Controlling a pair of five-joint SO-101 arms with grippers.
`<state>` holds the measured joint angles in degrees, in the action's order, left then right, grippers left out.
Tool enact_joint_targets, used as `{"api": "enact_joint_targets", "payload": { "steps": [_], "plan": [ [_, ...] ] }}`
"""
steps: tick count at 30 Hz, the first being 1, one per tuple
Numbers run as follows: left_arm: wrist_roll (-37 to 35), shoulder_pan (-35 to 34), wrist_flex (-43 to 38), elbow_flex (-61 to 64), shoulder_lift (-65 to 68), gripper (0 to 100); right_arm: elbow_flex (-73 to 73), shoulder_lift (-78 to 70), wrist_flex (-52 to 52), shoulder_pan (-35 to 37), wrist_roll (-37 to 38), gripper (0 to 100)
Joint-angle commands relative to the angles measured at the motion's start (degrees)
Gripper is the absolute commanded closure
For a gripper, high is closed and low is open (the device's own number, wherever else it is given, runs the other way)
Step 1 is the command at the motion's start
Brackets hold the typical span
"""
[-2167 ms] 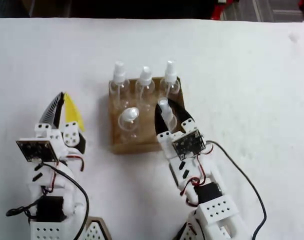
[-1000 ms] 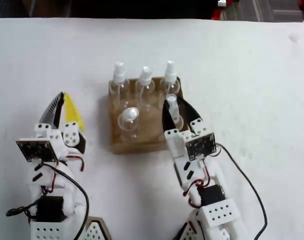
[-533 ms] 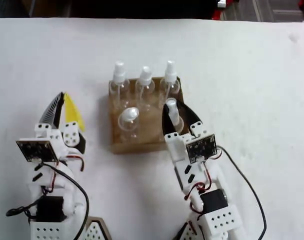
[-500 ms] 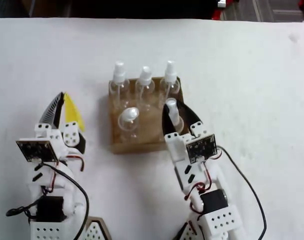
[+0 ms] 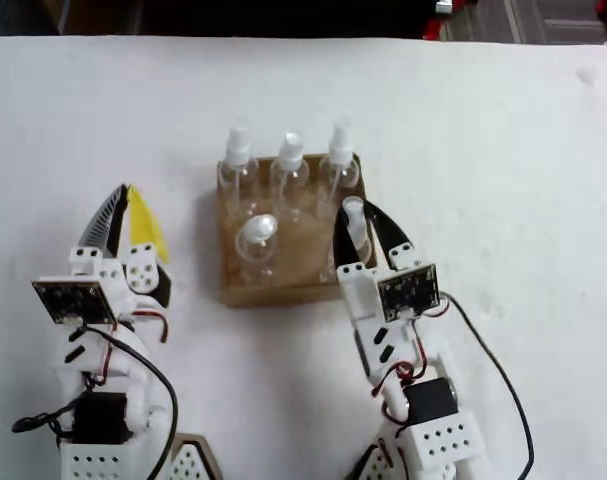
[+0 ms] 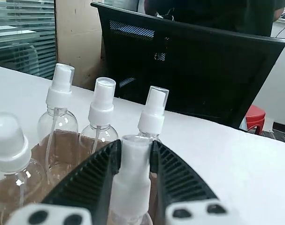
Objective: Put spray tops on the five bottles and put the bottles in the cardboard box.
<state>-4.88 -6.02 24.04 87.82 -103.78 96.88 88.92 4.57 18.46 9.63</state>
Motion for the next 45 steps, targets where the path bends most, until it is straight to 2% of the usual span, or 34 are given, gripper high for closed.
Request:
{"api": "enact_joint_targets", "payload": {
  "steps": [1, 4, 7, 23, 25, 28, 32, 42, 45],
  "plan": [
    [0.6, 0.6, -1.5, -0.4, 0.0, 97, 0.3, 0.8, 3.1, 2.1, -0.4, 90.4],
    [0.6, 0.6, -1.5, -0.4, 0.0, 97, 0.3, 0.8, 4.4, 4.0, -0.4, 79.1],
    [0.6, 0.6, -1.5, -0.4, 0.0, 97, 0.3, 0.8, 4.4, 4.2, -0.4, 74.2],
    [0.6, 0.6, -1.5, -0.4, 0.0, 97, -1.1, 4.3, 4.7, 4.3, -0.4, 75.4],
    [0.6, 0.6, -1.5, -0.4, 0.0, 97, -2.3, 8.3, 7.8, 4.3, -0.4, 75.4],
    [0.6, 0.6, -1.5, -0.4, 0.0, 97, -7.6, 15.1, 19.2, 4.6, -0.4, 75.4],
    [0.6, 0.6, -1.5, -0.4, 0.0, 97, -17.5, 12.4, 30.3, 5.1, -0.4, 75.5],
    [0.6, 0.6, -1.5, -0.7, 0.0, 97, -29.0, 11.3, 32.3, 5.0, 0.1, 75.5],
    [2.7, 0.2, -0.5, -3.3, 0.4, 97, -34.9, 10.9, 32.4, 2.4, 0.1, 76.5]
  ]
}}
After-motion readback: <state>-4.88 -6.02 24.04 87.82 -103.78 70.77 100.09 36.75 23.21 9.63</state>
